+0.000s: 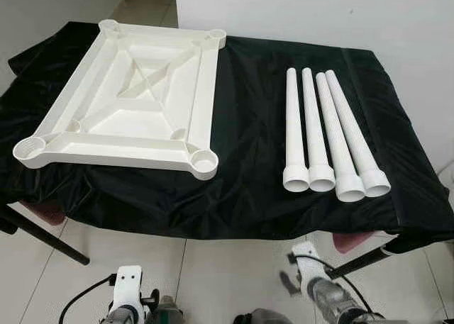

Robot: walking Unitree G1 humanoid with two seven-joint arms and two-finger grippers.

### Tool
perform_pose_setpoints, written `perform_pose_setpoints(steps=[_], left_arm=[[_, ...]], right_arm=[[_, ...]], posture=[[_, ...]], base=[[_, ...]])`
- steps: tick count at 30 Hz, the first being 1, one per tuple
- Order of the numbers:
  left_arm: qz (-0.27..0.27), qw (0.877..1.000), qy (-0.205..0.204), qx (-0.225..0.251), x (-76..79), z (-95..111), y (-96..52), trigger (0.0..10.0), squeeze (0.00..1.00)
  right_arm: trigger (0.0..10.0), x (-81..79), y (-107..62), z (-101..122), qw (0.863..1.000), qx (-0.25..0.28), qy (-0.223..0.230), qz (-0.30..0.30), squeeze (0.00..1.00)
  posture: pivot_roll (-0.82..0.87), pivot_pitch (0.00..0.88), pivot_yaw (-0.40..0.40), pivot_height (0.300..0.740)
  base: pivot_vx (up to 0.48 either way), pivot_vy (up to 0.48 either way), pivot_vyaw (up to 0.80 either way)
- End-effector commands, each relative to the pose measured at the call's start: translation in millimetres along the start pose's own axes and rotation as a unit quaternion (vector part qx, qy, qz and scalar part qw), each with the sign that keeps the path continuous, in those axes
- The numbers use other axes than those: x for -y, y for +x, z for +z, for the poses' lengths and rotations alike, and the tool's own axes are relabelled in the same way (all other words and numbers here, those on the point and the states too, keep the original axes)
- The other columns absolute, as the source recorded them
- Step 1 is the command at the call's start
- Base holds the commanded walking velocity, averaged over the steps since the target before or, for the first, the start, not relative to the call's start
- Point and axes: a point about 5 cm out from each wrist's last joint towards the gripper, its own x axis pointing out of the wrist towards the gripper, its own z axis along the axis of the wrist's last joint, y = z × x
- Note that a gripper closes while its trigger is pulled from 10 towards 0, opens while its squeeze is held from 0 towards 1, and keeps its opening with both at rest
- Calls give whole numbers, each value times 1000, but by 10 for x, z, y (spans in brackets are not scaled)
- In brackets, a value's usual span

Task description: Building children table

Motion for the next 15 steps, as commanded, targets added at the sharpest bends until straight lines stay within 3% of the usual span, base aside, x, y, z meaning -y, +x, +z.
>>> perform_pose_setpoints(steps=[1, 4, 6, 10, 12, 13, 15], left_arm=[[-31, 999, 1, -5, 26, -51, -19, 10000, 0], [-93, 995, 19, 16, 108, 17, -13, 10000, 0], [-122, 991, 41, 18, 148, 38, -12, 10000, 0], [-171, 983, 58, 12, 214, 48, -15, 10000, 0], [-194, 978, 76, 5, 244, 49, -16, 10000, 0], [-216, 971, 104, -8, 274, 41, -18, 10000, 0], [-216, 971, 104, -8, 274, 41, -18, 10000, 0]], right_arm=[[10000, 16, -7, 4, 1000, 7, 4, 4, 0], [10000, 42, 4, 350, 991, 114, -38, 51, 0], [10000, 46, -26, 446, 984, 150, -46, 90, 0], [10000, 4, -93, 485, 967, 174, -71, 174, 0], [10000, -3, -121, 500, 958, 180, -85, 208, 0], [10000, 22, -163, 502, 949, 183, -95, 239, 0], [10000, 22, -163, 502, 949, 183, -95, 239, 0]], posture=[[65, 0, -36, 740], [55, 0, -31, 740], [51, 0, -28, 740], [40, 14, -24, 740], [40, 21, -22, 740], [39, 30, -22, 740], [39, 30, -22, 740]], base=[[0, 0, 0], [0, 0, 0], [0, 0, 0], [0, 0, 0], [0, 0, 0], [0, 0, 0], [0, 0, 0]])
